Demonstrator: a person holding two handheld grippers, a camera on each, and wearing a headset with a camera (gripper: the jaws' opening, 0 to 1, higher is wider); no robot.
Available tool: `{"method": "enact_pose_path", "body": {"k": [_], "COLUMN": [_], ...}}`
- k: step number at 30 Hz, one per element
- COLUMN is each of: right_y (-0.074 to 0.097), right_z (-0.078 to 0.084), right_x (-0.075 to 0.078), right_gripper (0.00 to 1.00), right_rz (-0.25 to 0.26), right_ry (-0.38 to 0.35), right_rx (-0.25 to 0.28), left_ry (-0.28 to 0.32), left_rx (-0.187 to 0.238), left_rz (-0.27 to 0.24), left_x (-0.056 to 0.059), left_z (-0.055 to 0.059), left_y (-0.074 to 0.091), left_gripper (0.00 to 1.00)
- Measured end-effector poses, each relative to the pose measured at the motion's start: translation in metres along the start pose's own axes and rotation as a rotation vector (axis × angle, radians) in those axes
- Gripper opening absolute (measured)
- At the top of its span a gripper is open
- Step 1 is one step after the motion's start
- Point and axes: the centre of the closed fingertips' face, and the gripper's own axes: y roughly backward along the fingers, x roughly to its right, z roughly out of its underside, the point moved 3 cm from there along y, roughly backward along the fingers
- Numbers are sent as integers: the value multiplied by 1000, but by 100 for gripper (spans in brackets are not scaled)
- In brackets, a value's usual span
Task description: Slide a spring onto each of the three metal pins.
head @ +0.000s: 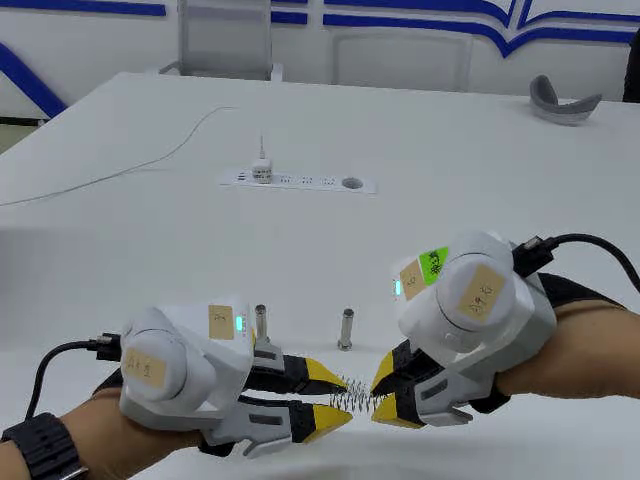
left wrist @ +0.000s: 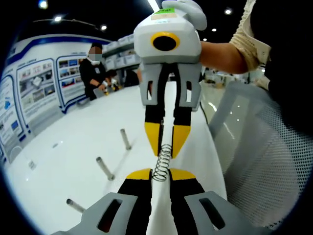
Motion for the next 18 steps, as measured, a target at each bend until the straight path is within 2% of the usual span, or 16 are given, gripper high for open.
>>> {"method": "enact_pose_path", "body": {"k": [8,18], "right_y": [8,16], "right_z": [-6,-20], "right_x": [-2,-2], "right_gripper": [12,12], "right_rz": [-5,-1], "right_ry": [6,5], "right_rx": [9,53], "left_ry": [-7,-10], "left_rx": [-4,-6], "left_rz": [7,5], "left_x": [1,2], "left_z": [1,1], "left_y": [-1,-1], "left_gripper": [12,12]}}
